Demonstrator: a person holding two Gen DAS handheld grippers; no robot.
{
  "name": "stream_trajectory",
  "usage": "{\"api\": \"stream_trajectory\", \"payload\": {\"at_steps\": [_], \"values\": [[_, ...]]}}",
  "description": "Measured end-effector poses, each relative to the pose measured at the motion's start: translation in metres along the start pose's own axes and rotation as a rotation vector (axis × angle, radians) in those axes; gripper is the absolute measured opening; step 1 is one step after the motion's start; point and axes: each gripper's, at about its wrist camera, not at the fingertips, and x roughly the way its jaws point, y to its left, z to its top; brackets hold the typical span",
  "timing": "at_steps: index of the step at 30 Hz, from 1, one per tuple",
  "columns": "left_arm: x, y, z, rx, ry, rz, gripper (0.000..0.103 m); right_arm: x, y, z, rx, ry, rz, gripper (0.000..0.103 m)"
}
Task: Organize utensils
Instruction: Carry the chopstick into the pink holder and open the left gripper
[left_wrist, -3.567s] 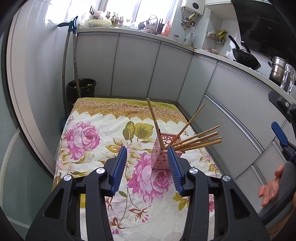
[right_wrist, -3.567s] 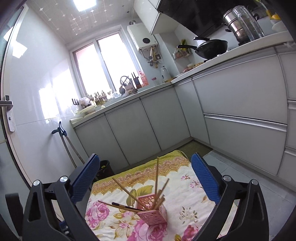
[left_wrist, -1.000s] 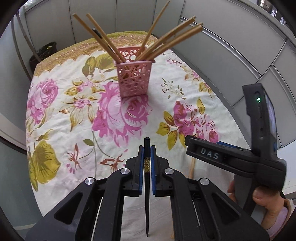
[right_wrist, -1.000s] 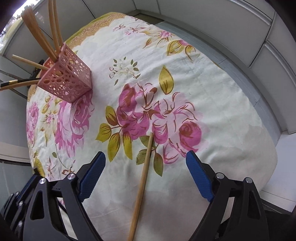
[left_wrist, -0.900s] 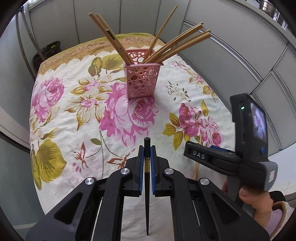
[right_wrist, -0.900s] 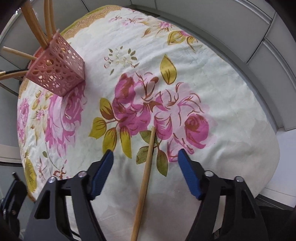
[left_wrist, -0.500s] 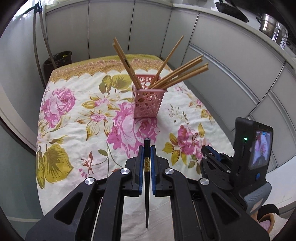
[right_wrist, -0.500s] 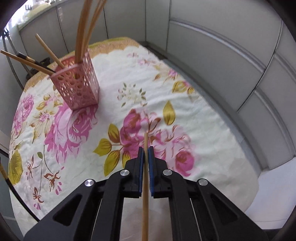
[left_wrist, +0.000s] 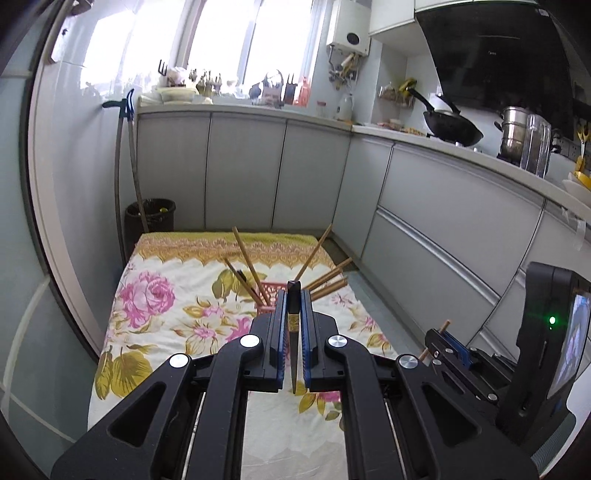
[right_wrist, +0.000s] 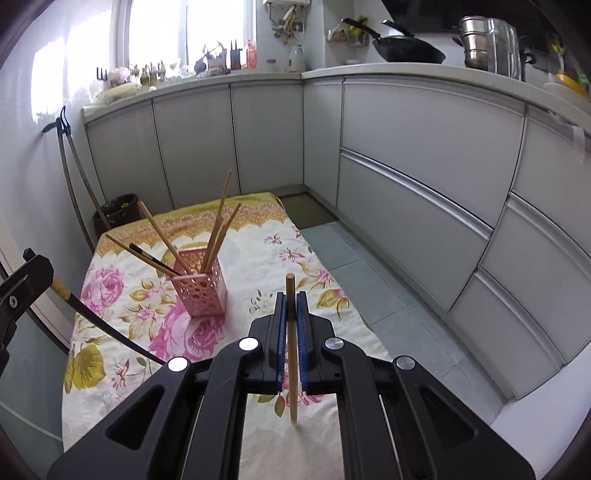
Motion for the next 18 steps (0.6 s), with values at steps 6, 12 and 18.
{"api": "stream_trajectory", "payload": {"at_steps": [6,12,18], "values": [[-0.015,-0.003,0.032,-0.001,-0.102,0.011,0.006,-0.023,-0.018,0.022,-0.008,-0.106,-0.007,0.006],[0.008,-0.003,0.062,-0.019,-0.162,0.016,0.006,-0.010,-0.030,0.046,-0.024,-0.132,-0.018,0.006],[0.068,-0.004,0.084,-0.007,-0.164,0.047,0.006,0.024,-0.034,0.053,-0.013,-0.099,0.003,0.006]]}}
